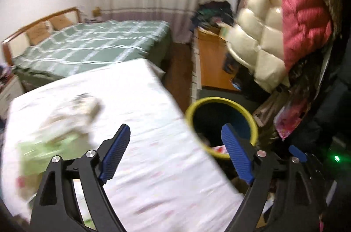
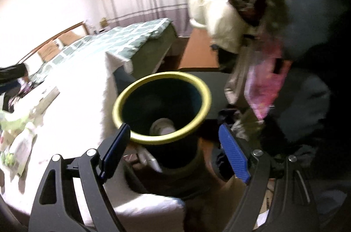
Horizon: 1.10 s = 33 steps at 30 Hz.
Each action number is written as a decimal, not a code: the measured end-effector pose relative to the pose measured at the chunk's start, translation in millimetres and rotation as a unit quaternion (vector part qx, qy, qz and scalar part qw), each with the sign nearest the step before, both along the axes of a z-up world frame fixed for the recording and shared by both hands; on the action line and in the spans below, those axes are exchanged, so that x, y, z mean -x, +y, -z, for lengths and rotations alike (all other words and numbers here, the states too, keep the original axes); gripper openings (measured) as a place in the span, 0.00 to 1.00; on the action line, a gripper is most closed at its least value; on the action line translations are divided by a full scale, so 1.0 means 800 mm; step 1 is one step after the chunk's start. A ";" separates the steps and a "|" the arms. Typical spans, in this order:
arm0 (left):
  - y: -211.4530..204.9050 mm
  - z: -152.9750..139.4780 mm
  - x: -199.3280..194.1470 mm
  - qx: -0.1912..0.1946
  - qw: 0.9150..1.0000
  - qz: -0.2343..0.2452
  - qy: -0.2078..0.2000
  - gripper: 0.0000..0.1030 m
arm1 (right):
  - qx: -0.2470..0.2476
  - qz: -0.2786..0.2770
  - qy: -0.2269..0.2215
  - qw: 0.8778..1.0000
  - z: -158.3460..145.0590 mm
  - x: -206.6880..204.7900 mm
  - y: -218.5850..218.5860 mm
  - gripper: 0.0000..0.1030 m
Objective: Collect trash
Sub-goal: 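Return the right gripper to the table and grasp the green coconut-water bottle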
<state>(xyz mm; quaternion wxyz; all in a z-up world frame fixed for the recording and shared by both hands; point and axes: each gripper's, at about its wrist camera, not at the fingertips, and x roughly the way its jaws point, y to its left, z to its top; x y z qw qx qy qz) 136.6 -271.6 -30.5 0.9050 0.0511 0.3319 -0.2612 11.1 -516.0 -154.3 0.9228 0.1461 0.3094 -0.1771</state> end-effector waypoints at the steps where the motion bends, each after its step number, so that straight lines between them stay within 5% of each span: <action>1: 0.031 -0.007 0.010 0.002 1.000 -0.018 -0.008 0.84 | -0.001 -0.012 0.001 1.000 0.000 -0.006 0.011 0.76; 6: 0.151 -0.025 0.050 -0.001 0.994 -0.105 -0.042 0.87 | 0.002 -0.085 0.006 0.996 0.000 -0.034 0.083 0.76; 12: 0.285 -0.033 0.092 0.013 0.973 -0.219 -0.066 0.89 | 0.003 -0.188 -0.010 0.982 -0.006 -0.055 0.193 0.76; 17: 0.347 -0.026 0.111 0.025 0.965 -0.253 -0.066 0.89 | 0.010 -0.269 -0.039 0.962 -0.016 -0.049 0.279 0.76; 24: 0.366 -0.011 0.116 0.032 0.966 -0.251 -0.059 0.90 | 0.003 -0.322 -0.022 0.946 -0.002 -0.062 0.356 0.76; 33: 0.359 0.007 0.107 0.040 0.966 -0.250 -0.043 0.90 | -0.002 -0.320 0.032 0.947 0.023 -0.094 0.399 0.76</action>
